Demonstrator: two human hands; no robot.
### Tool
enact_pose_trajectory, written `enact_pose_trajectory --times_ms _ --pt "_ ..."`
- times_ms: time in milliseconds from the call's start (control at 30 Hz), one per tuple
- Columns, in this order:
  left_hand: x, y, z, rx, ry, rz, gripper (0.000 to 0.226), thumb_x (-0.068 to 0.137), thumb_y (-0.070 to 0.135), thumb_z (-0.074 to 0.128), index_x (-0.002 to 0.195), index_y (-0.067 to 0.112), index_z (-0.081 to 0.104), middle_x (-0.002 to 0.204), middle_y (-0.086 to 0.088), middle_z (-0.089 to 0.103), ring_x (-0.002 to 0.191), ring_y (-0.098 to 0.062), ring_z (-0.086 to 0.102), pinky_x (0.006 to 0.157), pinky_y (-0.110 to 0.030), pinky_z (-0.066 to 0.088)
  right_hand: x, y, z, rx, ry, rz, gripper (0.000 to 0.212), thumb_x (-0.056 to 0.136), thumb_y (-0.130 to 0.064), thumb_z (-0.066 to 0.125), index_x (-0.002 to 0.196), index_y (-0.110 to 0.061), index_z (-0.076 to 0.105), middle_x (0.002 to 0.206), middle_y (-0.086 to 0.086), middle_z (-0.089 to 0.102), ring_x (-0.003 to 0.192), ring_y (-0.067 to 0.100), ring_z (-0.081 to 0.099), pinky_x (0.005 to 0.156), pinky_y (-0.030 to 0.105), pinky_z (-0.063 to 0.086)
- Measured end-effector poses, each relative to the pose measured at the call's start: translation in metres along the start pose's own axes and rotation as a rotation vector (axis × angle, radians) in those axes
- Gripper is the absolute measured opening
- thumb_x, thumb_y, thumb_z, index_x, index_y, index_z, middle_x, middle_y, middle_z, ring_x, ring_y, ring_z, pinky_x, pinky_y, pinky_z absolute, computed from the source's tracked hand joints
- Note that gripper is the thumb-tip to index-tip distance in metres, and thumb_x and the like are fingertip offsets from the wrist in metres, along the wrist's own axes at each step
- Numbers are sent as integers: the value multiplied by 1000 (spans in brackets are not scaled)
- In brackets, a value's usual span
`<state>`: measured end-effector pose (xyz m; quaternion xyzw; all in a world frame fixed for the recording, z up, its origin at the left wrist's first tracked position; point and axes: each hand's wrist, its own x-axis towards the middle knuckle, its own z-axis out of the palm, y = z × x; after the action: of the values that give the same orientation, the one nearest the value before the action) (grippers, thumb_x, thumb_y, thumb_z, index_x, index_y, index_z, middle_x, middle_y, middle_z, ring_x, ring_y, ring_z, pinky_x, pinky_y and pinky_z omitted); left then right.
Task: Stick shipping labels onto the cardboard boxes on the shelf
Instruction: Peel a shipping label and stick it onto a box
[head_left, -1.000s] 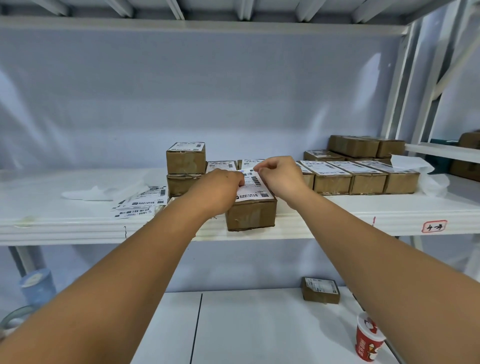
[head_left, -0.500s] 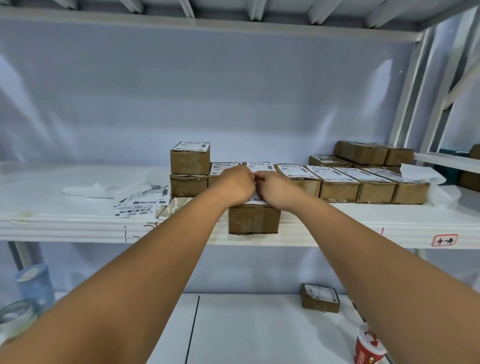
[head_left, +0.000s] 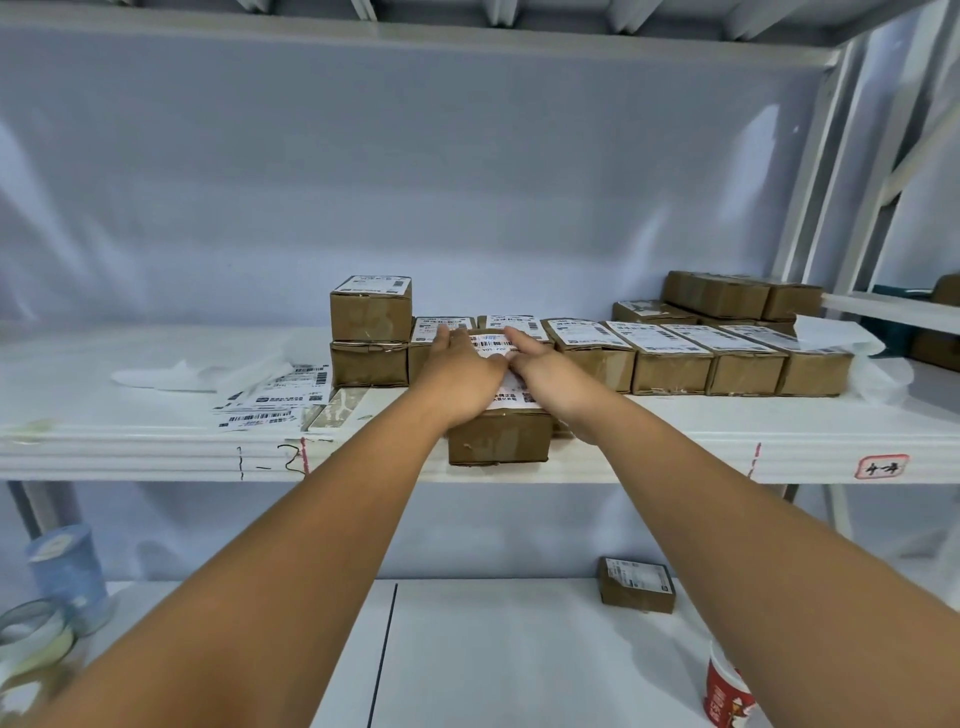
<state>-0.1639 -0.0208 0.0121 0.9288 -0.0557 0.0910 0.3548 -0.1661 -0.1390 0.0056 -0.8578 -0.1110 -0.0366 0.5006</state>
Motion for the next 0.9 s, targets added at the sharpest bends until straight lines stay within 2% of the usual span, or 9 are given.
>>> enact_pose_trajectory --times_ms 100,233,333,433,500,567,667,767,900 --pt "-4 -7 1 -457 -17 -41 55 96 22 41 148 21 23 119 -1 58 92 -19 61 72 -28 45 -5 7 -5 185 -26 52 47 102 -30 40 148 -34 28 143 -10 41 127 10 42 95 20 27" --pt "-15 -16 -1 -918 -36 -101 25 97 12 43 114 28 52 92 1 64 68 -10 60 52 -20 47 -4 16 -8 248 -24 70 51 98 -40 47 146 -38 29 145 -10 43 128 11 42 103 23 30" --pt "-19 -22 -2 -950 -66 -74 21 98 15 44 99 30 58 87 4 67 69 -9 62 55 -19 46 -1 19 -8 299 15 71 53 97 -37 50 147 -34 32 146 -8 43 128 12 45 101 23 35" --pt "-23 -28 -1 -857 -118 42 25 96 20 52 116 34 54 104 11 65 84 -3 63 68 -18 51 -3 20 -10 395 27 78 50 97 -30 52 145 -31 37 126 -9 59 97 6 61 73 18 47" --pt "-24 -36 0 -726 -167 151 58 88 33 63 141 33 36 130 13 53 112 -4 55 93 -23 45 -2 23 -11 459 37 70 50 97 -25 54 144 -29 39 108 -10 64 86 8 65 70 21 51" --pt "-26 -44 0 -566 -202 228 84 73 53 71 144 42 27 146 13 37 130 -8 41 109 -30 35 -1 24 -12 496 50 63 50 96 -22 55 143 -27 40 109 -6 65 85 11 67 72 24 54" --pt "-31 -51 0 -475 -223 270 104 58 54 82 143 45 24 151 10 29 129 -9 43 107 -28 37 -3 23 -10 480 50 53 50 96 -23 55 144 -28 39 123 -1 62 86 8 66 66 20 53" --pt "-35 -51 4 -473 -210 257 114 67 24 83 150 36 6 143 14 37 119 -3 48 93 -11 41 -4 23 -8 432 35 18 54 96 -30 54 146 -30 34 133 -3 56 96 7 62 73 18 50" --pt "-38 -51 8 -451 -137 276 121 66 24 84 149 37 -2 146 16 35 127 -4 41 106 -25 37 -2 28 -8 453 96 3 47 97 -40 48 142 -34 38 119 -11 61 107 10 60 98 31 45"
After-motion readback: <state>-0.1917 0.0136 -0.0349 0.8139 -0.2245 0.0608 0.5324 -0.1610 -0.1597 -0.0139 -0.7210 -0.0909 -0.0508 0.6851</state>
